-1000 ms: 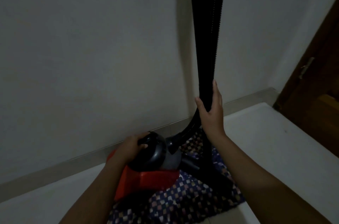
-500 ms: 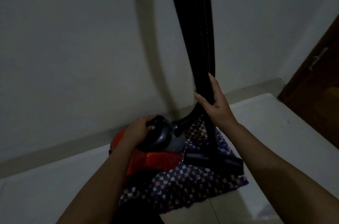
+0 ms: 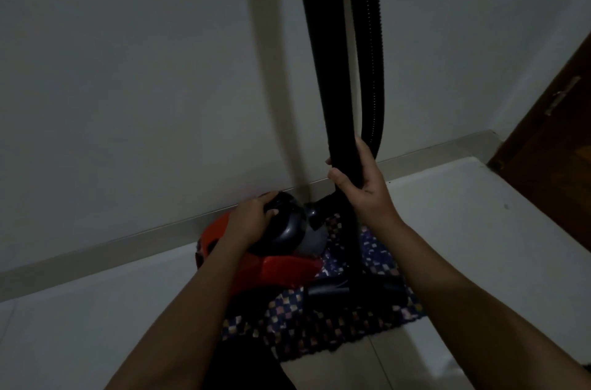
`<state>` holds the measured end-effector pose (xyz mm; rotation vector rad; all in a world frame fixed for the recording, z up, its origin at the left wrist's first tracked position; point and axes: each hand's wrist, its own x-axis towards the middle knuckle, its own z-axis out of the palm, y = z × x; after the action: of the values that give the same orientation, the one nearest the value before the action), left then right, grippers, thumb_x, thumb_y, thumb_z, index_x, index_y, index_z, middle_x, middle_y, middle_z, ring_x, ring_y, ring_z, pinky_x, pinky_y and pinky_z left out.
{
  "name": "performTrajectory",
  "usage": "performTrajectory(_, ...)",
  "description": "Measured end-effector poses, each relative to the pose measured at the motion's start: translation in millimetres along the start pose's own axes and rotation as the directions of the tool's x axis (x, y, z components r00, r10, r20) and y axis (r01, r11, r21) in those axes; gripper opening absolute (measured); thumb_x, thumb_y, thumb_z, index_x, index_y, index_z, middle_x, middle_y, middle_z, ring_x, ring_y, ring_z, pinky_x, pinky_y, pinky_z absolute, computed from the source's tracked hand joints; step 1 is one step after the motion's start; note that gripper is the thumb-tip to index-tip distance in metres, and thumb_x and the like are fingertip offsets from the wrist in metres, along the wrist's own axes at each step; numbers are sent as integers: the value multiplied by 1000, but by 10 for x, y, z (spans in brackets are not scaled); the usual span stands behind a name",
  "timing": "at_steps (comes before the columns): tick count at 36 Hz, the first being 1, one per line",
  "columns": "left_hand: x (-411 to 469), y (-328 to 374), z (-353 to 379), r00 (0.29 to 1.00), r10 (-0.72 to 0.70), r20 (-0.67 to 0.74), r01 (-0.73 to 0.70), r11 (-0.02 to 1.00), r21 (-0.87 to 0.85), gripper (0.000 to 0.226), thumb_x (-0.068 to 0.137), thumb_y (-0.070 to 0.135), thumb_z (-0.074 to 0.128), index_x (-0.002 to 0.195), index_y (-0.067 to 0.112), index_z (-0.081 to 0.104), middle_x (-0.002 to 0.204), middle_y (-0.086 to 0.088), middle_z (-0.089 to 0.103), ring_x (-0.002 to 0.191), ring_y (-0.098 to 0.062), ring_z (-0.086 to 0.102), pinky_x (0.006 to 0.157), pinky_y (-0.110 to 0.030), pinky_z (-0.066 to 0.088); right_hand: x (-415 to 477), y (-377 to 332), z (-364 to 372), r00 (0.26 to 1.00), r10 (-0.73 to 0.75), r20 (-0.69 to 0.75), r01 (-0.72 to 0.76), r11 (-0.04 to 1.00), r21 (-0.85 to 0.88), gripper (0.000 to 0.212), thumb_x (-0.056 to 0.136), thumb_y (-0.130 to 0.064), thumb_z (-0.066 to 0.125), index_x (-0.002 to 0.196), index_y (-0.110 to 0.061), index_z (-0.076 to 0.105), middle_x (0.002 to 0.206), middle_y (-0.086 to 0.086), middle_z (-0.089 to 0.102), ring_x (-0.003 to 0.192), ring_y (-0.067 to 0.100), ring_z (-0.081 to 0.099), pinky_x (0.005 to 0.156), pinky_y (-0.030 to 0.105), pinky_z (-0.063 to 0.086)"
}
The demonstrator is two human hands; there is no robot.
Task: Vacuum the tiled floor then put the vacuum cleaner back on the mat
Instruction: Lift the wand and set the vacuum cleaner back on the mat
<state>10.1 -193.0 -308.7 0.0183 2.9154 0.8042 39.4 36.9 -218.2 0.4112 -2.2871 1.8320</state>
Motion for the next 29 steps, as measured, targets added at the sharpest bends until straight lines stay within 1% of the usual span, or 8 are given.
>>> performTrajectory(3, -13, 4, 9, 1000, -1, -23, 1, 1000, -12, 48, 87, 28, 58, 134, 28, 51, 127, -13, 63, 116, -33, 59, 96, -44, 48, -28, -9, 30, 998, -22, -54, 22, 1000, 7, 61, 89, -33, 59, 144, -30, 33, 137, 18, 50, 130, 28, 48, 108, 54, 38)
performTrajectory(8, -70, 21, -23, 998, 4, -63, -9, 997, -71, 43, 83, 31, 58, 126, 25, 57, 121, -10, 67, 111, -29, 62, 93, -43, 50, -72, -3, 68, 994, -32, -100, 35, 999, 22, 57, 89, -26, 60, 142, -16, 39, 132, 14, 57, 126, 22, 53, 107, 42, 42)
performTrajectory(10, -83, 12, -30, 998, 1, -63, -7, 996, -91, 42, 81, 33, 57, 123, 25, 59, 119, -8, 68, 108, -28, 63, 92, -43, 51, -89, -7, 80, 994, -26, -109, 30, 999, 37, 56, 88, -28, 60, 140, -16, 41, 130, 13, 59, 124, 20, 54, 106, 37, 43)
performTrajectory(15, -93, 4, -18, 996, -14, -83, 5, 995, -102, 41, 82, 32, 58, 122, 20, 60, 118, -11, 67, 108, -29, 63, 93, -43, 50, -111, -35, 80, 991, -25, -130, 31, 999, 43, 44, 90, -19, 61, 132, -15, 48, 122, 9, 63, 115, 14, 59, 99, 25, 47)
performTrajectory(18, -101, 7, -20, 996, -20, -91, 9, 993, -114, 48, 78, 39, 53, 121, 22, 60, 117, -10, 68, 107, -29, 63, 92, -43, 50, -113, -43, 67, 991, -35, -131, 42, 998, 49, 41, 91, -15, 62, 129, -17, 49, 119, 7, 64, 112, 10, 60, 95, 17, 47)
performTrajectory(22, -98, -3, 6, 995, -25, -96, 12, 992, -126, 42, 82, 31, 58, 123, 19, 60, 118, -11, 68, 108, -29, 63, 93, -43, 51, -125, -73, 52, 992, -29, -122, 36, 998, 54, 36, 91, -14, 61, 124, -22, 49, 114, 2, 65, 105, 0, 60, 89, 10, 45)
performTrajectory(25, -120, 30, 24, 992, -24, -125, 9, 992, -123, 46, 83, 33, 57, 125, 16, 60, 120, -14, 66, 110, -31, 62, 94, -43, 50, -150, -59, 48, 994, 8, -110, -1, 998, 57, 37, 92, -17, 60, 128, -17, 50, 115, -1, 64, 105, -1, 60, 88, 8, 44)
performTrajectory(29, -257, 122, 7, 981, -68, -180, 42, 989, -145, 44, 87, 23, 62, 129, 7, 56, 126, -21, 55, 118, -36, 51, 103, -41, 41, -222, -3, -9, 997, 81, -8, -81, 997, -16, 40, 92, -19, 61, 128, -30, 46, 119, -8, 59, 106, -9, 56, 89, 5, 42)
